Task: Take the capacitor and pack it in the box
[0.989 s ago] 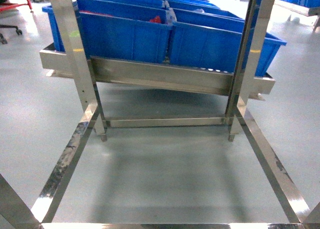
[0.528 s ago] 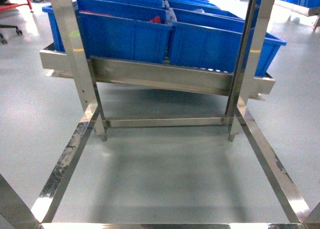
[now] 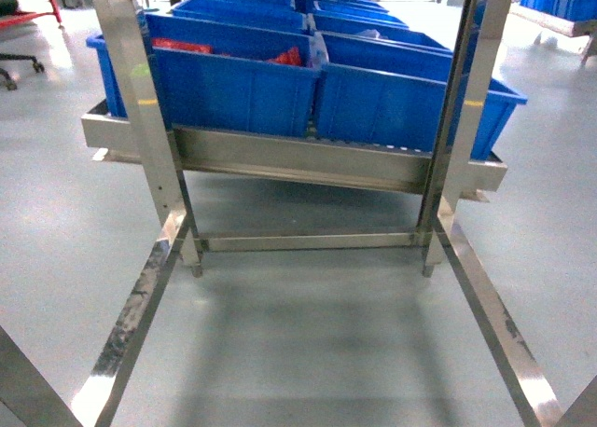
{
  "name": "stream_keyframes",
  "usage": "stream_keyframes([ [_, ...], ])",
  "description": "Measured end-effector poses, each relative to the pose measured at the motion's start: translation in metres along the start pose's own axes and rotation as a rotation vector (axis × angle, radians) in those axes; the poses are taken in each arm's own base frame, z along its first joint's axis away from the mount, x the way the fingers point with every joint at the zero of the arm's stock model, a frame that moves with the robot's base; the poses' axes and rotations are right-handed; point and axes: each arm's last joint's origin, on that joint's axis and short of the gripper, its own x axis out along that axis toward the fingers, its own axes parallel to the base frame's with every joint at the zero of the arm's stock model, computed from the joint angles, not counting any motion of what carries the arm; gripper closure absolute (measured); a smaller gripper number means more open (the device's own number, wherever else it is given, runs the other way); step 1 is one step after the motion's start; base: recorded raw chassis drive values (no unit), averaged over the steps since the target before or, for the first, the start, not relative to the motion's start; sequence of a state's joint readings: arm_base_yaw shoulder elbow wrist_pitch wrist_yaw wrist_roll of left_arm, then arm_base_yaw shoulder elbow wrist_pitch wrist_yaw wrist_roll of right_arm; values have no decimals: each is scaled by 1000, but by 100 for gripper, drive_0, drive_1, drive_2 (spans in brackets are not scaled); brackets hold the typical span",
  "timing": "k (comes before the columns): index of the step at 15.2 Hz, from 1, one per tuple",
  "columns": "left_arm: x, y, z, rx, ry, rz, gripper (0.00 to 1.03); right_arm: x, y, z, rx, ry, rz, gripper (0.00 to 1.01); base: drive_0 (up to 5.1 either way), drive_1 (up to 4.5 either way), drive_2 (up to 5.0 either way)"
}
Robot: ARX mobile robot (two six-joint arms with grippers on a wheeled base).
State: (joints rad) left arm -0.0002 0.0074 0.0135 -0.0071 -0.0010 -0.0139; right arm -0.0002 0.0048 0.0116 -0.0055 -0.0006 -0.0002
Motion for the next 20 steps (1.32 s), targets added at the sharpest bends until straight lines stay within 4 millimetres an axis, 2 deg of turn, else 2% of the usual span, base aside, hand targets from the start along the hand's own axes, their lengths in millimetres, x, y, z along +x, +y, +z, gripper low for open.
stream_keyframes([
  [20, 0, 0, 0, 4, -3, 0, 5, 0, 0, 0, 3, 0, 0, 3, 0, 0, 0],
])
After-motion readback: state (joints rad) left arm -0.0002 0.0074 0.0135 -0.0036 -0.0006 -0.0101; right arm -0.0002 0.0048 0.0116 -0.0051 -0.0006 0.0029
